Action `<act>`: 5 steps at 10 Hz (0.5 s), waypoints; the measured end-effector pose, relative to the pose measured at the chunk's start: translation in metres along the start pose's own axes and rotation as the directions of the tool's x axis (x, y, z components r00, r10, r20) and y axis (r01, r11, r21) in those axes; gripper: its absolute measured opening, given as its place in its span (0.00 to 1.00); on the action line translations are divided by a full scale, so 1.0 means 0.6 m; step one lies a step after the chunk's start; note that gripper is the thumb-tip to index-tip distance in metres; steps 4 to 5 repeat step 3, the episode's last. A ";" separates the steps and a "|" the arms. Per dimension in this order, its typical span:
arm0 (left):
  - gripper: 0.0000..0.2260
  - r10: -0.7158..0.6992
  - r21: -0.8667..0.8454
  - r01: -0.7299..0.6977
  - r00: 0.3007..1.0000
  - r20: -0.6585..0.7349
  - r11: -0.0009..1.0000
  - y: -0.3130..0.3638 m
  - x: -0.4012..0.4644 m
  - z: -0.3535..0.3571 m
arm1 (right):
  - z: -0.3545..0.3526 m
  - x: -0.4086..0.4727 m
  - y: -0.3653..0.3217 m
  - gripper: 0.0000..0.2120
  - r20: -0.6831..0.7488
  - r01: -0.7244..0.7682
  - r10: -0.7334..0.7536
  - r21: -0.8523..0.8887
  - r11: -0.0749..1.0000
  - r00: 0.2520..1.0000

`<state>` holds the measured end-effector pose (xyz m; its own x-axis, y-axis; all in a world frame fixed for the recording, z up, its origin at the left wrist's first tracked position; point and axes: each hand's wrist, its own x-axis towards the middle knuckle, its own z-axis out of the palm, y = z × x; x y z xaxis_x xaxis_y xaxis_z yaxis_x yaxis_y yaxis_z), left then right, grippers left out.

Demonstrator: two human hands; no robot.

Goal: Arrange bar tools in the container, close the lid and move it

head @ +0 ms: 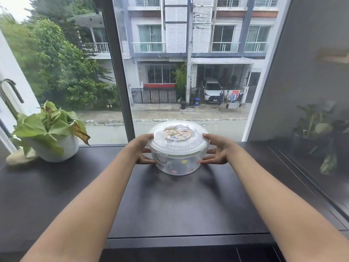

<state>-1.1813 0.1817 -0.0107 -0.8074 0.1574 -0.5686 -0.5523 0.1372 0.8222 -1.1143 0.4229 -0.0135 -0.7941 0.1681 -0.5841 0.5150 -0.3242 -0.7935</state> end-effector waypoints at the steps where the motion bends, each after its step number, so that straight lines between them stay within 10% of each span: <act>1: 0.20 -0.011 -0.022 0.011 1.000 0.003 1.000 0.003 0.007 -0.007 | -0.001 0.001 -0.001 0.31 0.005 -0.023 0.023 0.002 1.000 1.000; 5: 0.31 0.078 0.003 -0.079 0.970 -0.231 0.997 -0.014 0.002 -0.006 | 0.004 -0.020 0.004 0.28 -0.187 0.063 -0.078 -0.085 0.994 0.979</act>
